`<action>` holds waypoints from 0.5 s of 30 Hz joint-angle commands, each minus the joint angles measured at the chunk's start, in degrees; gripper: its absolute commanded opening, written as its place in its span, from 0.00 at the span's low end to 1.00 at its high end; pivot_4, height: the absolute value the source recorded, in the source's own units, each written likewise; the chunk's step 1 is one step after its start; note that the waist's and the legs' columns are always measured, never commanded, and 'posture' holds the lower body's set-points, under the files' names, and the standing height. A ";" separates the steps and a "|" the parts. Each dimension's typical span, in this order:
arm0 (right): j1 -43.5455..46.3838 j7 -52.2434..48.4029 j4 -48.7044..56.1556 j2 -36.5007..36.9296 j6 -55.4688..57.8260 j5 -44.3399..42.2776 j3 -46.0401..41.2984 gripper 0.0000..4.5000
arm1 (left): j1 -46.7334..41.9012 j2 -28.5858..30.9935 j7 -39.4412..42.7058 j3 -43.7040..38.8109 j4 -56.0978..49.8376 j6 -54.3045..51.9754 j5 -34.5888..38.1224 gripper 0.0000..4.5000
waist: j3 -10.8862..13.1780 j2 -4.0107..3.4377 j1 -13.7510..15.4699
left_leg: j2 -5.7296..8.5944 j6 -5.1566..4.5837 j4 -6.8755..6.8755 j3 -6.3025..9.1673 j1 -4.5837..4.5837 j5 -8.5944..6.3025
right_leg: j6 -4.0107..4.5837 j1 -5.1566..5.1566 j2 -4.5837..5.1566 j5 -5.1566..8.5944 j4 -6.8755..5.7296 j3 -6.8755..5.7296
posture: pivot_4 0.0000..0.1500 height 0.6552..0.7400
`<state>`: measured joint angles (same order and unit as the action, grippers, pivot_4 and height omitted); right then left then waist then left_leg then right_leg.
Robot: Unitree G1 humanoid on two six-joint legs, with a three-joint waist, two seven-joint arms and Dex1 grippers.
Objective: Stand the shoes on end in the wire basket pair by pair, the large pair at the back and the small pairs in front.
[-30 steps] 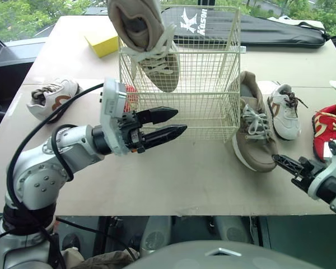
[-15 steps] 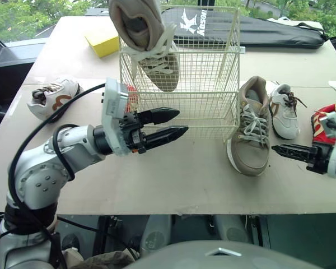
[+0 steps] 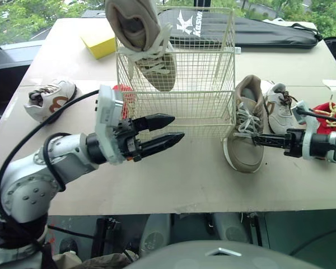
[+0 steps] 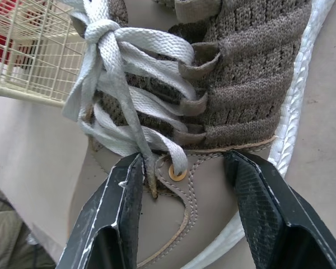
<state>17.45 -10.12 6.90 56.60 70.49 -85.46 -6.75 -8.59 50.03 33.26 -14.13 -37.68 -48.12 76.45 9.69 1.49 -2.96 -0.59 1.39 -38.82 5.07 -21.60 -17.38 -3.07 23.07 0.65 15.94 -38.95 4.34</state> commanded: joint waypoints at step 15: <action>0.60 4.32 6.35 -4.38 6.59 9.50 -4.49 0.98 | 1.35 9.92 19.49 -1.51 -4.13 1.22 -7.23 0.76 | -0.04 0.08 -0.33 | -0.04 -0.01 0.07 -0.15 0.80 -0.01 | 0.04 -0.74 -0.07 -0.01 0.14 0.18 | 1.00 1.00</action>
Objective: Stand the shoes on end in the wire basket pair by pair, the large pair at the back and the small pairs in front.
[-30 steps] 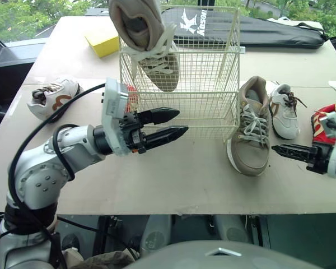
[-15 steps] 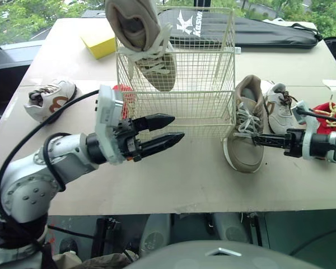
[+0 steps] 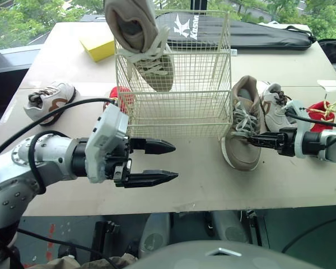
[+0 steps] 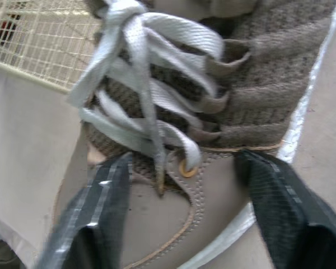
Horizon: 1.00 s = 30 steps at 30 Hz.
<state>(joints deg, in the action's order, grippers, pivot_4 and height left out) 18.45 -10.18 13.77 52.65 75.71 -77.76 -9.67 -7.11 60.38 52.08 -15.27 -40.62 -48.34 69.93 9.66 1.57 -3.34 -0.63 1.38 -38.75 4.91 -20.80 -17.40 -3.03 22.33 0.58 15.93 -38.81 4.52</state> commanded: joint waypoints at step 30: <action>0.22 1.21 -0.81 -6.68 0.57 14.59 -0.67 0.28 | 2.85 -4.52 -4.43 -1.34 -3.06 2.26 -1.18 0.76 | 0.16 -0.22 0.41 | -0.02 0.00 0.34 0.04 -0.33 0.00 | -0.01 0.37 0.01 0.00 0.25 -0.07 | 1.00 1.00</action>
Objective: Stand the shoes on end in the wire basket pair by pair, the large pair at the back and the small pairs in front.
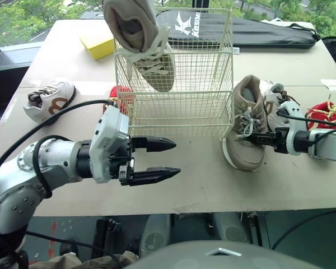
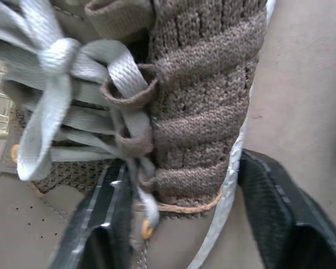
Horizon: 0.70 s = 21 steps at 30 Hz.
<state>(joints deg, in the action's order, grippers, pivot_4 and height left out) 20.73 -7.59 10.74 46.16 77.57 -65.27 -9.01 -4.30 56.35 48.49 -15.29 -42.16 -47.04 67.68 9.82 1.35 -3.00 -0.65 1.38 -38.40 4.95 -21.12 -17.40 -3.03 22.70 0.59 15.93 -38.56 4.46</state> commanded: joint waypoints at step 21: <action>-5.63 10.17 15.57 -0.04 -21.71 -26.41 -37.08 0.08 | -10.00 -10.22 -4.84 3.60 7.27 0.85 3.74 0.76 | 0.26 -0.42 0.33 | 0.20 0.00 -0.02 0.19 -0.62 0.01 | -0.04 0.40 0.21 0.00 -0.01 -0.27 | 1.00 1.00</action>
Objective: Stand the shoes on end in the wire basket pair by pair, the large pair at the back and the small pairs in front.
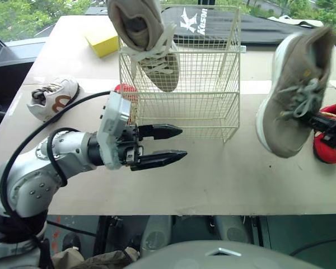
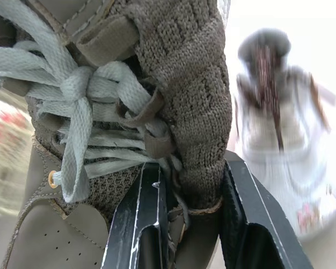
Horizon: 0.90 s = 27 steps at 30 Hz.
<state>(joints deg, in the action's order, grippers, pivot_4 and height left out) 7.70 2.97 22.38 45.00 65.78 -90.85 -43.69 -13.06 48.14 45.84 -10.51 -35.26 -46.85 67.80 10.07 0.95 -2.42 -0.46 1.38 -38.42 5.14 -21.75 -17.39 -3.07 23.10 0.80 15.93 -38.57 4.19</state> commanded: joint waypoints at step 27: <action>58.58 -23.02 -42.86 -30.65 -68.60 65.63 38.57 0.06 | 6.90 -7.68 -20.53 -15.75 -8.07 10.52 5.73 0.76 | -0.04 0.07 -1.01 | 0.02 0.37 -0.09 0.04 -0.70 0.21 | 0.02 0.84 0.37 -0.02 -0.29 -0.29 | 1.00 1.00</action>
<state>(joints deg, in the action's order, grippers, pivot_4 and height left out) 65.32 -18.70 -25.24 14.08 -2.02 -24.82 -3.58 -6.24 39.84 25.97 -24.57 -41.07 -37.90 72.27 10.03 1.02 -3.44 -0.43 1.76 -38.52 5.19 -22.44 -17.17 -3.06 23.94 1.18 15.90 -38.88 3.90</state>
